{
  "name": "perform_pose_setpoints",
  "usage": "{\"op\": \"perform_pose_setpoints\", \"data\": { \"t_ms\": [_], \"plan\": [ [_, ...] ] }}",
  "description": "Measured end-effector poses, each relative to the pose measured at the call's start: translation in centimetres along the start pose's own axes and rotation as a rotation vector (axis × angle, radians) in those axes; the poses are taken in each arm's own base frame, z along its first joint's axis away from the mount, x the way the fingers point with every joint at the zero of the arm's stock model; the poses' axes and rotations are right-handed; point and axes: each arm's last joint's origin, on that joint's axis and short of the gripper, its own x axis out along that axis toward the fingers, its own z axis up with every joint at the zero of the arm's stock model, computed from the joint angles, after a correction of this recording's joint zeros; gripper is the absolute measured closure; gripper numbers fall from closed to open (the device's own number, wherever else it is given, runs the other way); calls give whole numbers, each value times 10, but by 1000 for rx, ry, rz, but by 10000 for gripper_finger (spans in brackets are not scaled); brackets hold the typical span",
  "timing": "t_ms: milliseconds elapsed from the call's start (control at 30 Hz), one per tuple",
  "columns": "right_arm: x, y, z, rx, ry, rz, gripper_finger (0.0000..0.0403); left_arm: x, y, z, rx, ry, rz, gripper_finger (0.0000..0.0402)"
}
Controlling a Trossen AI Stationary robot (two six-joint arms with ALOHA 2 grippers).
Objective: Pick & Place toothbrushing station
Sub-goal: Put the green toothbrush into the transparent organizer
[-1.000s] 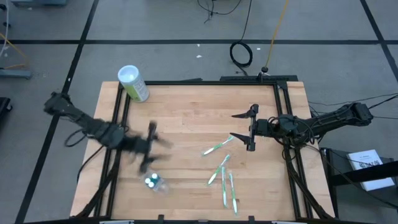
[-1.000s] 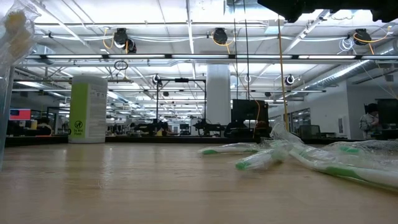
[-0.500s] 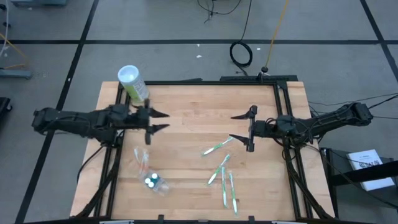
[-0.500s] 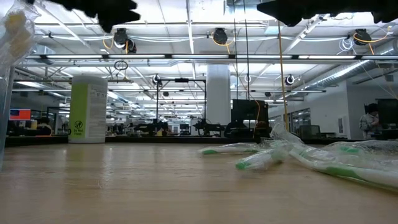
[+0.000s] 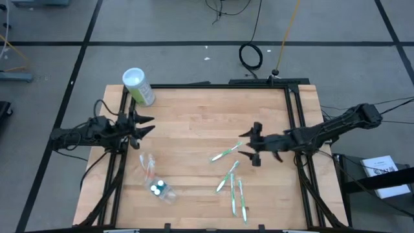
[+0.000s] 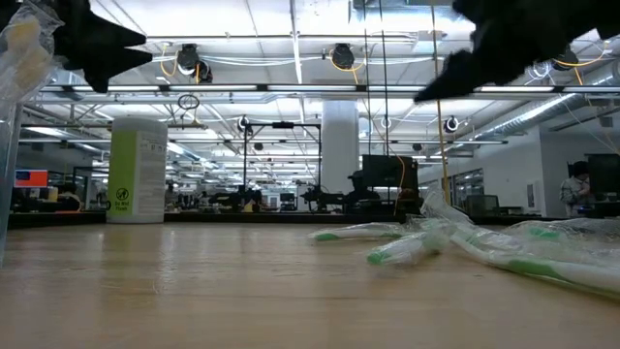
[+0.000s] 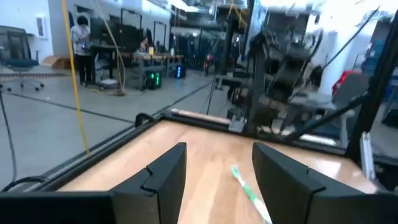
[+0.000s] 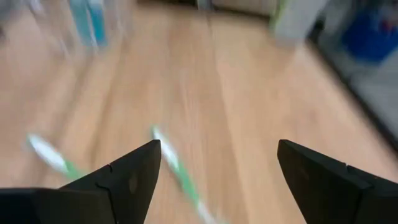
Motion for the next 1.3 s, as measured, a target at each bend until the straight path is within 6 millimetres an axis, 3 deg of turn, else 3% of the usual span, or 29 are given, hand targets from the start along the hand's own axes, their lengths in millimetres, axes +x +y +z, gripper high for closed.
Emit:
{"op": "perform_pose_setpoints", "data": {
  "t_ms": [200,333,467,700,833,1067,1300],
  "plan": [
    [36,14,-27,49,206,16,85,0,3,-8,-10,1,62,215],
    [55,21,-35,56,211,37,85,6,4,-18,-113,58,144,215],
    [60,23,-36,59,202,36,85,12,4,-22,-182,98,175,215],
    [66,16,-28,137,163,142,85,19,3,-28,-145,167,198,215],
    [84,19,-17,107,181,194,85,21,3,-29,-138,175,205,215],
    [134,23,-3,46,273,224,85,22,2,-26,-93,143,195,215],
    [159,32,-2,51,334,383,85,22,2,-26,-84,144,195,215]
  ]
}}
